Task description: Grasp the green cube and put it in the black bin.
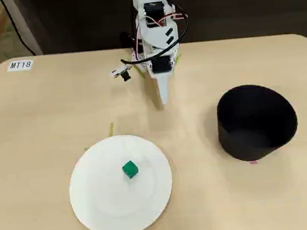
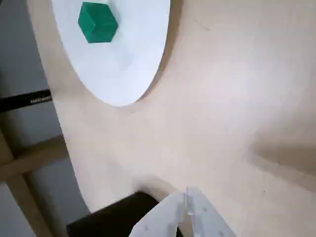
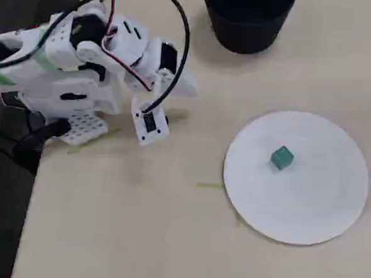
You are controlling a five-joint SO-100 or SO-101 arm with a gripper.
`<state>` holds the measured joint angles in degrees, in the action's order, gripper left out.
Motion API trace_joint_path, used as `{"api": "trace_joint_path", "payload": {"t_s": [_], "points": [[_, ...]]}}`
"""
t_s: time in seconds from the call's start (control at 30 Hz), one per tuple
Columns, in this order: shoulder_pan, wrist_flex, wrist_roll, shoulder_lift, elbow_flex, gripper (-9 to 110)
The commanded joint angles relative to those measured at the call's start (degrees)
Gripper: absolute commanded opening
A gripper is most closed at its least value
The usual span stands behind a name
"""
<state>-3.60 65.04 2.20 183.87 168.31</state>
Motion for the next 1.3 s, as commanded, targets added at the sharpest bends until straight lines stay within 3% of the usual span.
{"api": "trace_joint_path", "payload": {"t_s": [0.0, 0.7, 0.83, 1.07, 1.27], "points": [[1.67, -1.41, -2.37, -0.18, -0.26, 0], [-0.44, -1.85, -4.75, -0.18, -1.49, 0], [-1.67, 1.14, -5.10, -3.69, -13.97, 0], [-2.72, 11.34, 1.93, -43.42, -57.92, 0], [1.14, 10.81, 1.58, -56.87, -70.40, 0]]}}
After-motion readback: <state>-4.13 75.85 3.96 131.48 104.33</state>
